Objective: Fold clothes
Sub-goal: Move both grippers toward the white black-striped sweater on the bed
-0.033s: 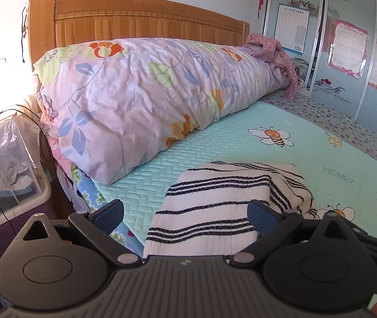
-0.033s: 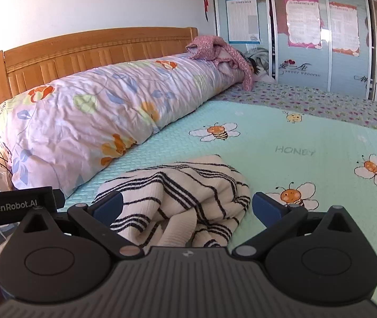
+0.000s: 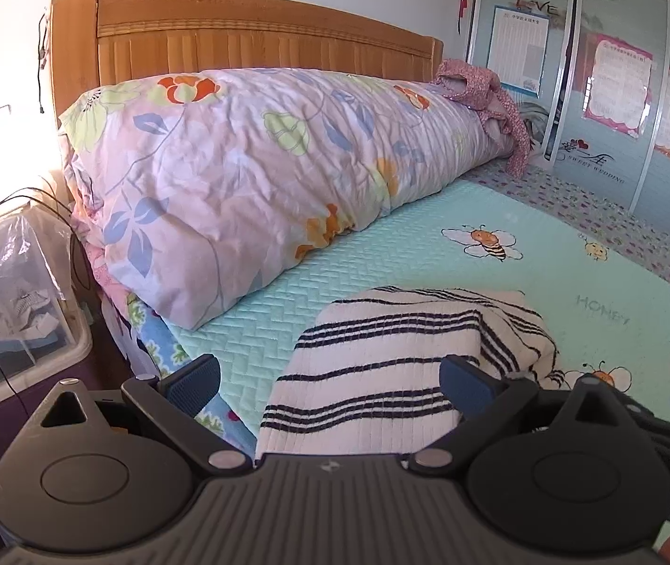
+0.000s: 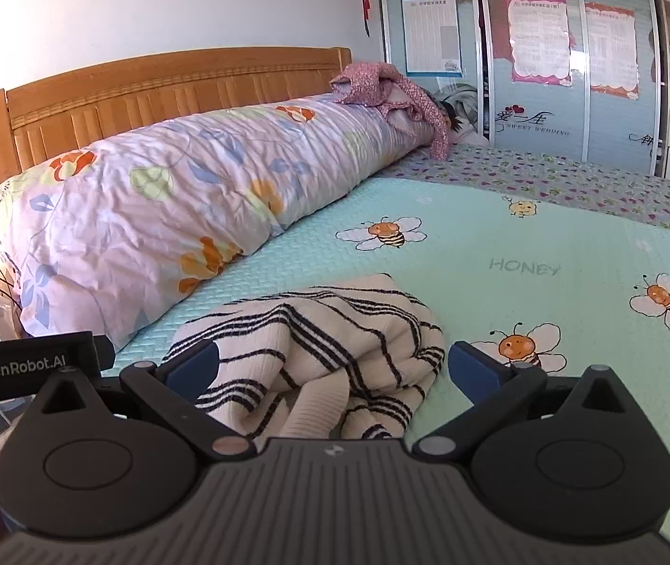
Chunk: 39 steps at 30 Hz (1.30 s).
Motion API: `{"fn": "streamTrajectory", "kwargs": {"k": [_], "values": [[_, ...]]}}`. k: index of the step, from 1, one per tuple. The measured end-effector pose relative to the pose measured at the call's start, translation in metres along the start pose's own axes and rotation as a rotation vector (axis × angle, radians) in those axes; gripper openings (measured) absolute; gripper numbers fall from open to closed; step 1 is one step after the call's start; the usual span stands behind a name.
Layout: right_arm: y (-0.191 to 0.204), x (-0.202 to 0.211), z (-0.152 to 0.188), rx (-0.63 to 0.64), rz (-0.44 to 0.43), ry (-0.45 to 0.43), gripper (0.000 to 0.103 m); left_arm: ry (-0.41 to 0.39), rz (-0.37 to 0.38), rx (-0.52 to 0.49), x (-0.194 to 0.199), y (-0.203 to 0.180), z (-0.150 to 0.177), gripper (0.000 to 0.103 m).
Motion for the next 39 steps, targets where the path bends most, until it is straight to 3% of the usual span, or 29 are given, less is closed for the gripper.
{"fn": "streamTrajectory", "kwargs": {"k": [39], "values": [[-0.022,-0.007,-0.003,-0.022,0.053,0.024,0.103,0.06,0.029,-0.029,-0.02,-0.02,0.016,0.103]]}}
Point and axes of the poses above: each gripper's, at about its wrist camera, not at the fingertips, and x roughly against the way its jaws point, y to its left, z to its underside, the point moved 9 cm from there along -x, roughly the way its jaws point, and after that the axes turned 10 degrees about -x, right-handed, at the moved point
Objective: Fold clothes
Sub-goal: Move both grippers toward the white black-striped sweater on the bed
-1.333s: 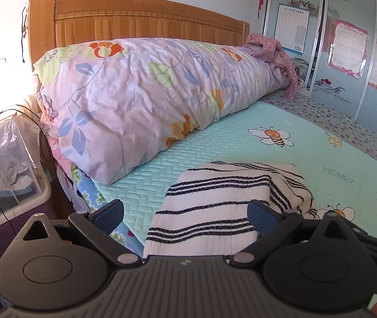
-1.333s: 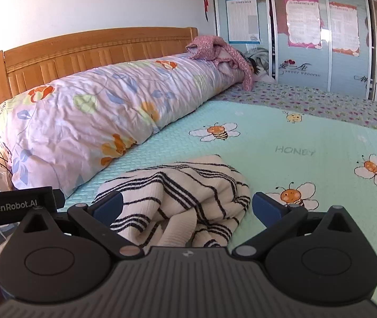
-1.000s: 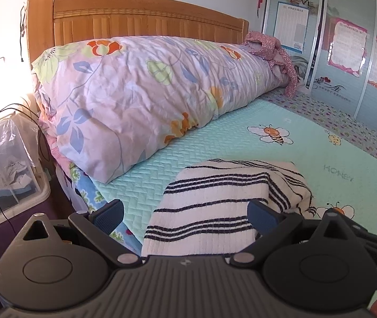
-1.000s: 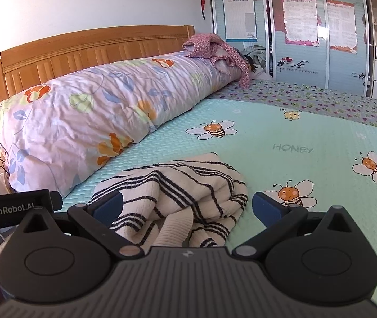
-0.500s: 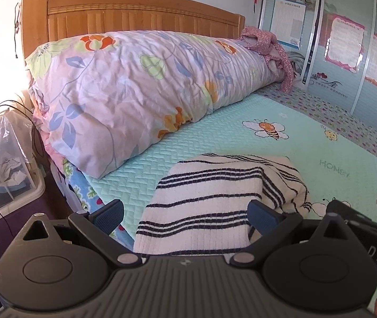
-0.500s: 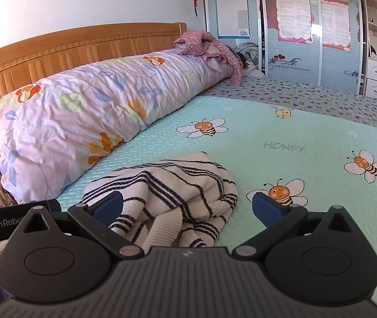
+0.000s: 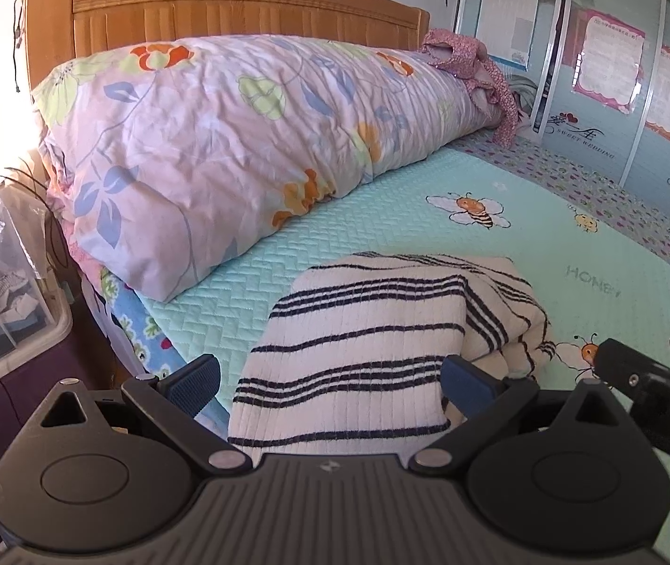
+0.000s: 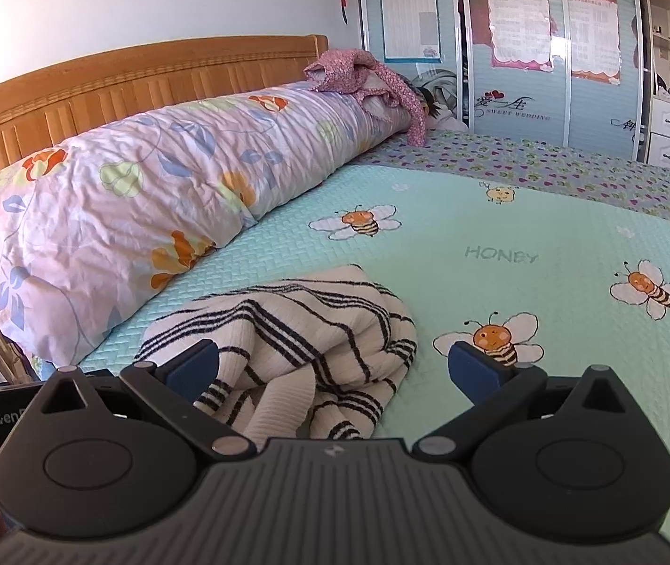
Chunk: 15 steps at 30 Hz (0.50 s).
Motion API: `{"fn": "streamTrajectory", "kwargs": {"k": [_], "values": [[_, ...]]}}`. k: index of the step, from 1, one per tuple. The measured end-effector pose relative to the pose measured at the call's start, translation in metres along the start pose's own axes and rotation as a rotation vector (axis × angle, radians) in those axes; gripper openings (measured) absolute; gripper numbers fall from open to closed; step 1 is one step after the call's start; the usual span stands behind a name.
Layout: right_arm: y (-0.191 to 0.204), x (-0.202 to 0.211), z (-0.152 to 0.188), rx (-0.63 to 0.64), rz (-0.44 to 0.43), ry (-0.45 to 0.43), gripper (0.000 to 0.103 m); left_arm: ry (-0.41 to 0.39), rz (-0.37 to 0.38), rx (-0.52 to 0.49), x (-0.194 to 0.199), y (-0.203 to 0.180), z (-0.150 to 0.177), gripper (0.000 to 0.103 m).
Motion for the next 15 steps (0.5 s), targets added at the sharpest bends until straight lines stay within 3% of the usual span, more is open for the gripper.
{"fn": "streamTrajectory", "kwargs": {"k": [15], "values": [[-0.012,-0.019,0.026,-0.007,0.03,0.097,0.103,0.126,-0.01,-0.017,-0.039,0.005,0.035,0.103]]}}
Point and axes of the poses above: each gripper's, at about its wrist camera, not at the fingertips, and x roughly against the way its jaws point, y to its left, z to its underside, the point moved 9 cm from there along -x, roughly the way its jaws point, and after that the axes turned 10 degrees about -x, right-handed, at the moved point
